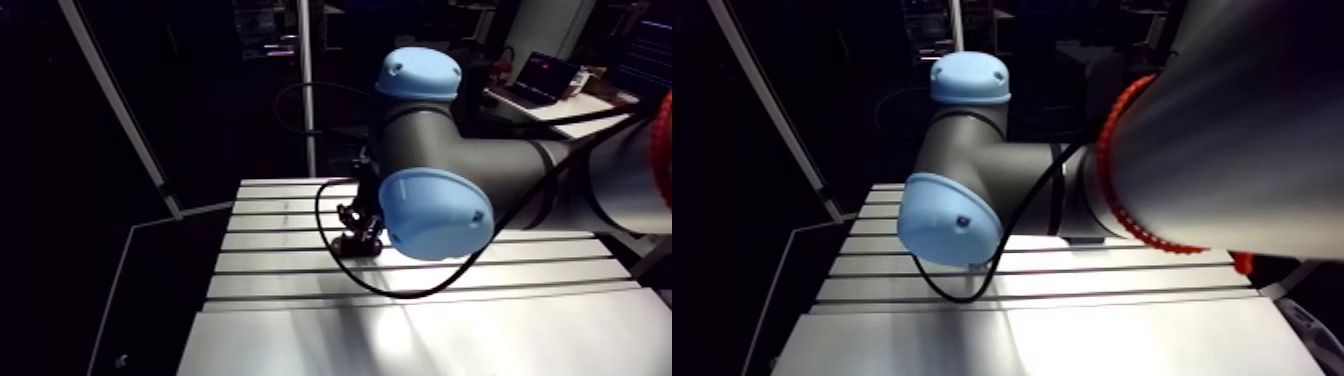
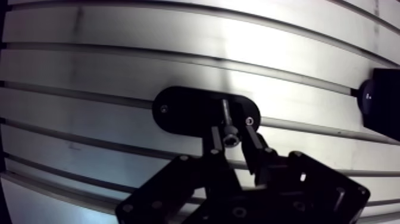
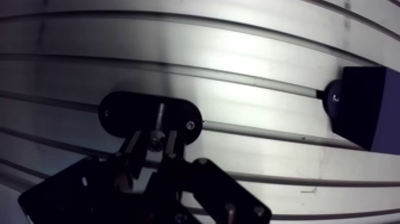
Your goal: Pick up the M10 bolt and insert it into the hole until fully seated.
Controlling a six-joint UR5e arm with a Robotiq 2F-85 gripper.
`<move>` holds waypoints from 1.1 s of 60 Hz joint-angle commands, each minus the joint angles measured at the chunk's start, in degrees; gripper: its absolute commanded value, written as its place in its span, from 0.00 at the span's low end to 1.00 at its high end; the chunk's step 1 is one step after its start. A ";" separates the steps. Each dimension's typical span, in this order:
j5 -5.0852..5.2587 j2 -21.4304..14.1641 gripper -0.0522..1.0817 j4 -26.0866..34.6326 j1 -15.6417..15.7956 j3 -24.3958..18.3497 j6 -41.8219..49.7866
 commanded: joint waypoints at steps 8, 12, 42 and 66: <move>0.00 0.05 0.67 0.00 0.00 0.00 0.00; 0.00 0.05 0.68 0.00 0.00 0.00 0.00; 0.07 -0.13 0.76 0.00 -0.09 -0.16 0.17; 0.36 -1.65 0.88 1.89 0.35 -2.47 0.60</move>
